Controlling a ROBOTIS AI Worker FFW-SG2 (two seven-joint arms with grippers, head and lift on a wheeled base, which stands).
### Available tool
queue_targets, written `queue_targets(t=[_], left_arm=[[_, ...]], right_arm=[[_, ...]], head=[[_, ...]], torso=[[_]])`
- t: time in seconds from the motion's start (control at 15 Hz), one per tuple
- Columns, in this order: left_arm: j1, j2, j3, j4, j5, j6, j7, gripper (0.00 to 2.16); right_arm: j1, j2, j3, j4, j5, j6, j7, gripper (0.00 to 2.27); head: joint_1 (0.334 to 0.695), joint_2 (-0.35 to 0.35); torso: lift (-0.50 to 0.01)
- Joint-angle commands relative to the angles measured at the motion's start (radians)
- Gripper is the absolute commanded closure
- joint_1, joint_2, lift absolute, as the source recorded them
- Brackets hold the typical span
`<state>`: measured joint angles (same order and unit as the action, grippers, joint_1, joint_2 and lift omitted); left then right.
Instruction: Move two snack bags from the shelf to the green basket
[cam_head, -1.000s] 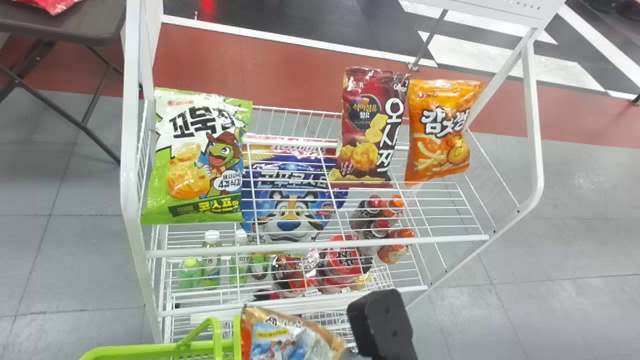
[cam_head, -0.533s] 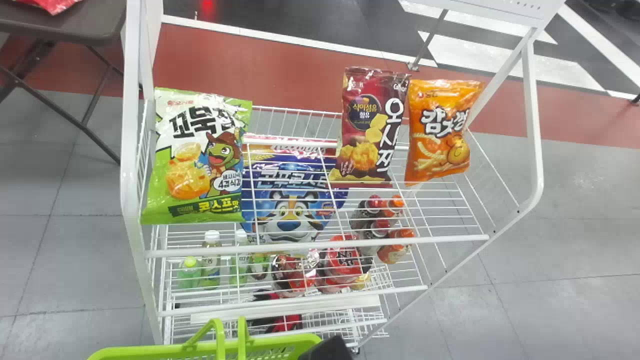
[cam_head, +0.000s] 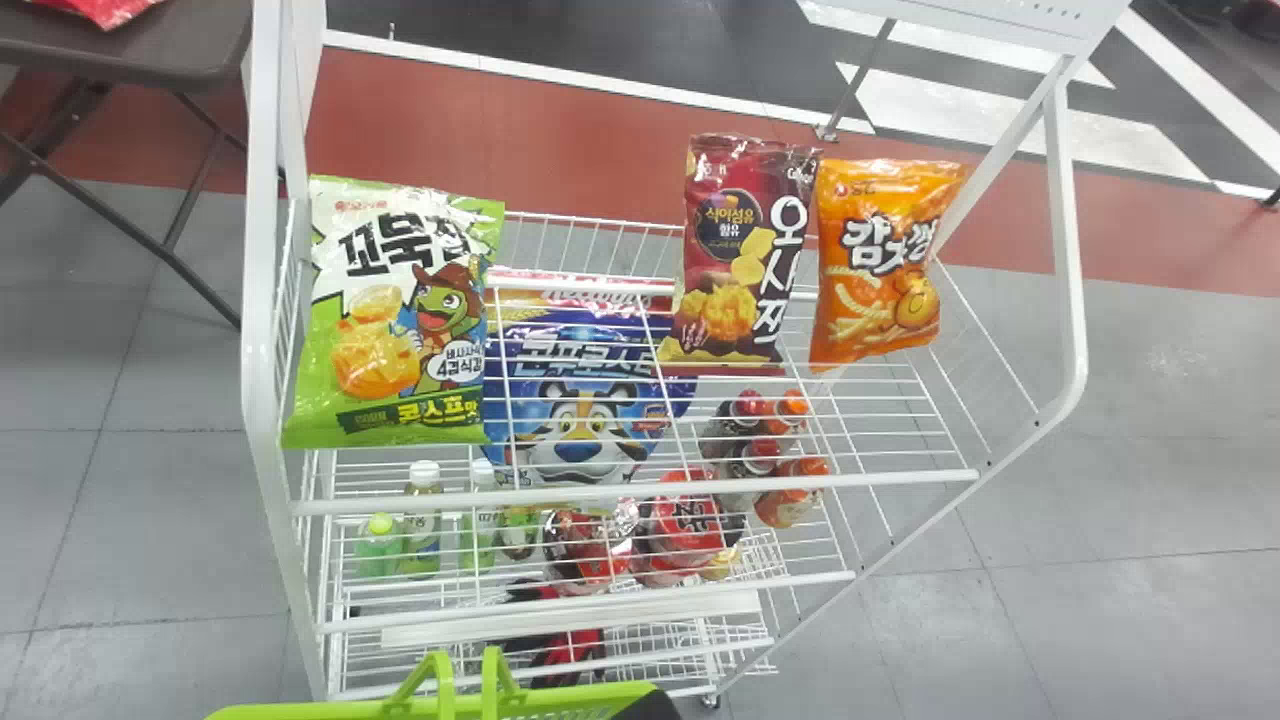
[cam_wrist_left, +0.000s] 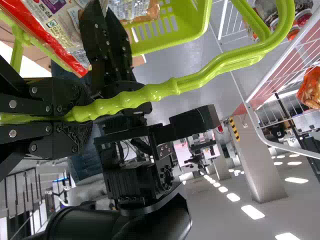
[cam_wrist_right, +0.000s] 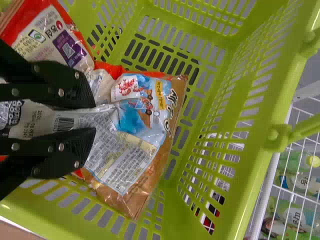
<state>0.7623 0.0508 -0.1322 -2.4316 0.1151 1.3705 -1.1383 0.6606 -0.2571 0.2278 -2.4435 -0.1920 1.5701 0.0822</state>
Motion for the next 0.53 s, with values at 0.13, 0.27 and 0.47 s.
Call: queue_targets(t=[0.13, 0.27, 0.47], left_arm=[[0.012, 0.001, 0.002, -0.017, 0.0, 0.012, -0.003, 2.12], [0.017, 0.001, 0.002, -0.021, 0.0, 0.019, -0.003, 2.12], [0.022, 0.001, 0.003, -0.03, 0.0, 0.034, 0.0, 2.12]], right_arm=[[-0.001, 0.022, -0.114, -0.003, -0.009, -0.021, 0.143, 0.1], [-0.004, 0.047, -0.182, -0.002, -0.06, -0.089, 0.222, 0.11], [-0.004, 0.067, -0.248, -0.011, -0.092, -0.239, 0.278, 0.12]], head=[[0.695, -0.35], [0.695, -0.35], [0.695, -0.35]], torso=[[-0.013], [-0.013], [-0.013]])
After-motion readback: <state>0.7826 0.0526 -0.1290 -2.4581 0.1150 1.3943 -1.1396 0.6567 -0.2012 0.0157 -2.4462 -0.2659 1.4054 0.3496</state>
